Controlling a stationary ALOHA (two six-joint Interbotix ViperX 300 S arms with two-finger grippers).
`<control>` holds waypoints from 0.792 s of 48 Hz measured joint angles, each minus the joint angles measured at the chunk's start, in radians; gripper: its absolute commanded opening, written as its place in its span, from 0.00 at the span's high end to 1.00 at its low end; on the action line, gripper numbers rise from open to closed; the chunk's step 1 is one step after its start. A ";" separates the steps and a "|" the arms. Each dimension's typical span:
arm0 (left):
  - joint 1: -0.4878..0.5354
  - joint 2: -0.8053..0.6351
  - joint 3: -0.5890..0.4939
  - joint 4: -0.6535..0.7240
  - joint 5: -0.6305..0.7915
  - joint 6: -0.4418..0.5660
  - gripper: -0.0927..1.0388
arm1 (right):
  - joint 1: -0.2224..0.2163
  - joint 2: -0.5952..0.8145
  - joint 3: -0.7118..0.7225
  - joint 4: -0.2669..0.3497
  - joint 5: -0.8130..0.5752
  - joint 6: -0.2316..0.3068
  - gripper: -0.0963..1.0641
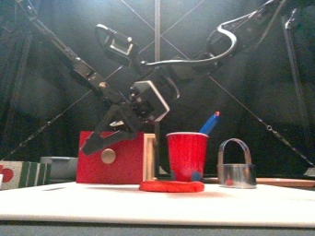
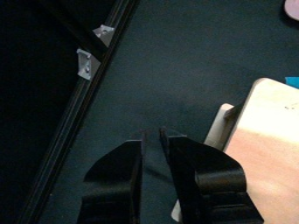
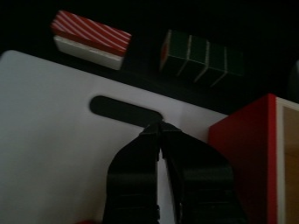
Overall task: Get the cutter from the drawer then cut the dough then place the extra dough in the bowl
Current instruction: Shut the drawer
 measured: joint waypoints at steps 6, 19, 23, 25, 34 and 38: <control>0.000 0.005 0.006 0.000 -0.020 0.000 0.35 | -0.038 0.017 -0.029 -0.028 0.034 0.000 0.71; 0.000 0.011 0.009 -0.002 -0.048 -0.002 0.35 | -0.117 0.021 -0.064 -0.107 0.084 0.003 0.71; 0.000 0.012 0.011 -0.002 -0.049 -0.002 0.35 | -0.144 0.021 -0.081 -0.135 0.101 0.006 0.71; 0.000 0.012 0.011 -0.002 -0.049 -0.002 0.35 | -0.155 0.021 -0.091 -0.149 0.104 0.003 0.71; 0.000 0.012 0.011 -0.021 -0.052 -0.002 0.35 | -0.201 0.046 -0.130 -0.210 0.109 0.009 0.72; 0.003 0.012 0.011 -0.034 -0.055 -0.006 0.35 | -0.207 0.051 -0.137 -0.216 0.110 0.012 0.72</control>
